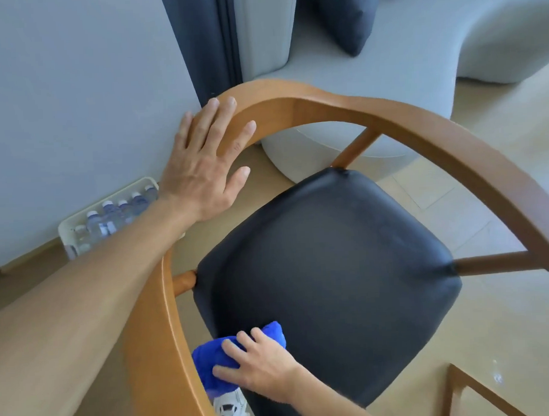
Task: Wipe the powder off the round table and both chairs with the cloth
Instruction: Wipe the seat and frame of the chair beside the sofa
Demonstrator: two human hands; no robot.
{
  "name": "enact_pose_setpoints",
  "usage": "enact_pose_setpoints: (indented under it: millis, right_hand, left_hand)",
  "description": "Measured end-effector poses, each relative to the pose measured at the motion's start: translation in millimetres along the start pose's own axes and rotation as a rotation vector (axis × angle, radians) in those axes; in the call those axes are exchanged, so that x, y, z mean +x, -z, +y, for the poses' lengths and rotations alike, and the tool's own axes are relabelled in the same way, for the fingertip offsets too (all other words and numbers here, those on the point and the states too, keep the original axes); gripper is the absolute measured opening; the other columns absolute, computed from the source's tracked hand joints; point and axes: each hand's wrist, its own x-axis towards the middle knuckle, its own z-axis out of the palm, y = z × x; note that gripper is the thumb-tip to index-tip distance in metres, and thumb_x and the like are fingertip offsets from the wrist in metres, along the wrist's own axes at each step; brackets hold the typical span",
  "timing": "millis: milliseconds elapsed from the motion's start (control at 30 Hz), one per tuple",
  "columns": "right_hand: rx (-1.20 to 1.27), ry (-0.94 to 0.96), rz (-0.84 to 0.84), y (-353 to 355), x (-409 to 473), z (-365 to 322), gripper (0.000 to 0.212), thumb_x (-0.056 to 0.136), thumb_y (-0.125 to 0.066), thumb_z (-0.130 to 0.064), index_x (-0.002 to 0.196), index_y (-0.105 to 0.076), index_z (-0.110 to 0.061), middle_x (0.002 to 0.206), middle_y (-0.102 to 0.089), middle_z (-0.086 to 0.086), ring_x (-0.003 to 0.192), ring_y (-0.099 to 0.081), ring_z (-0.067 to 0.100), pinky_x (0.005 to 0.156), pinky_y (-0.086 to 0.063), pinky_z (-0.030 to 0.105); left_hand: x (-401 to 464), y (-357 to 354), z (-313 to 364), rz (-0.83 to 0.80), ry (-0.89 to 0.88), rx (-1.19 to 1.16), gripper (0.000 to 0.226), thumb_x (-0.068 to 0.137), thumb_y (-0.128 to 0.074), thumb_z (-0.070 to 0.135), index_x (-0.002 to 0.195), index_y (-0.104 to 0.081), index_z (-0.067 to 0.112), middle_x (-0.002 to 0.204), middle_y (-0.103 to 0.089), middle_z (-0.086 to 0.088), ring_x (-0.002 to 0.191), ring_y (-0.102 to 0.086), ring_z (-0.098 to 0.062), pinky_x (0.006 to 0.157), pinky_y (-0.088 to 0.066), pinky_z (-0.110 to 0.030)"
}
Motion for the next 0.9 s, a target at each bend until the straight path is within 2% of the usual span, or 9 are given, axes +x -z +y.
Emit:
enact_pose_setpoints:
  millis: [67, 133, 267, 333, 433, 533, 600, 733, 900]
  right_hand:
    - [-0.061, -0.029, 0.042, 8.4, 10.9, 23.0, 0.049, 0.075, -0.069, -0.031, 0.119, -0.050, -0.038, 0.117, -0.055, 0.000, 0.078, -0.051, 0.019, 0.068, -0.043, 0.029]
    - [-0.053, -0.146, 0.124, 12.2, 28.5, 36.3, 0.046, 0.078, -0.066, -0.026, 0.121, -0.053, -0.036, 0.117, -0.057, 0.003, 0.079, -0.052, 0.021, 0.067, -0.043, 0.031]
    - [0.063, -0.398, 0.172, 8.8, 60.0, 19.2, 0.049, 0.070, -0.069, -0.018, 0.116, -0.059, -0.030, 0.108, -0.060, 0.005, 0.070, -0.049, 0.023, 0.060, -0.042, 0.033]
    - [0.041, -0.323, 0.079, 2.6, 54.4, 1.1, 0.055, 0.063, -0.072, -0.020, 0.115, -0.058, -0.031, 0.110, -0.059, 0.004, 0.070, -0.048, 0.021, 0.060, -0.040, 0.031]
    - [-0.024, -0.042, -0.120, -6.4, 21.6, -22.7, 0.051, 0.071, -0.072, -0.026, 0.117, -0.052, -0.032, 0.119, -0.052, 0.004, 0.079, -0.049, 0.020, 0.068, -0.041, 0.030]
    - [-0.031, 0.169, -0.192, -13.0, -9.9, -28.9, 0.050, 0.079, -0.070, -0.029, 0.123, -0.048, -0.035, 0.124, -0.049, 0.001, 0.088, -0.049, 0.019, 0.078, -0.043, 0.029]
    - [-0.026, 0.246, -0.218, -12.0, -30.9, -25.8, 0.046, 0.083, -0.066, -0.030, 0.124, -0.047, -0.039, 0.123, -0.051, -0.003, 0.088, -0.049, 0.018, 0.077, -0.042, 0.028]
    - [0.028, 0.245, -0.264, -17.2, -94.4, -16.6, 0.049, 0.076, -0.070, -0.035, 0.119, -0.049, -0.042, 0.121, -0.051, -0.006, 0.086, -0.051, 0.018, 0.075, -0.043, 0.027]
    - [0.028, -0.006, -0.054, -16.7, -168.6, 14.6, 0.040, 0.077, -0.061, -0.012, 0.108, -0.056, -0.037, 0.113, -0.061, -0.001, 0.081, -0.056, 0.025, 0.068, -0.048, 0.032]
  left_hand:
    - [7.5, -2.6, 2.5, 0.039, -0.003, 0.002, 0.063, 0.094, -0.036, 0.044, 0.152, -0.022, 0.023, 0.159, -0.013, -0.016, 0.147, -0.012, -0.035, 0.117, -0.011, -0.055]
    - [9.1, -4.4, 6.2, 0.031, 0.000, 0.010, 0.064, 0.095, -0.035, 0.045, 0.153, -0.020, 0.024, 0.159, -0.013, -0.016, 0.146, -0.012, -0.035, 0.117, -0.012, -0.055]
    - [7.5, -7.6, 4.7, 0.016, -0.008, 0.031, 0.064, 0.094, -0.034, 0.047, 0.152, -0.017, 0.026, 0.159, -0.012, -0.017, 0.147, -0.011, -0.035, 0.117, -0.012, -0.055]
    - [6.0, -6.8, 1.8, 0.018, 0.000, 0.039, 0.063, 0.094, -0.033, 0.047, 0.152, -0.017, 0.027, 0.159, -0.013, -0.016, 0.147, -0.011, -0.035, 0.117, -0.012, -0.054]
    - [2.6, -7.9, 2.4, 0.002, 0.005, 0.037, 0.063, 0.094, -0.033, 0.047, 0.152, -0.016, 0.028, 0.159, -0.012, -0.015, 0.147, -0.010, -0.033, 0.117, -0.009, -0.053]
    - [0.6, -7.7, 1.4, -0.015, 0.006, 0.035, 0.063, 0.093, -0.032, 0.047, 0.151, -0.014, 0.028, 0.160, -0.011, -0.015, 0.147, -0.009, -0.033, 0.118, -0.008, -0.053]
    - [-0.1, -6.8, 0.3, -0.023, 0.008, 0.031, 0.064, 0.093, -0.032, 0.047, 0.151, -0.013, 0.029, 0.160, -0.010, -0.015, 0.147, -0.008, -0.033, 0.118, -0.008, -0.053]
    - [0.6, -6.0, 3.1, -0.030, 0.005, 0.016, 0.064, 0.093, -0.032, 0.047, 0.151, -0.012, 0.029, 0.160, -0.008, -0.015, 0.147, -0.007, -0.033, 0.117, -0.008, -0.053]
    - [1.4, -4.3, 2.6, -0.044, 0.019, 0.017, 0.064, 0.093, -0.031, 0.047, 0.151, -0.010, 0.030, 0.159, -0.011, -0.017, 0.146, -0.010, -0.036, 0.118, -0.008, -0.052]
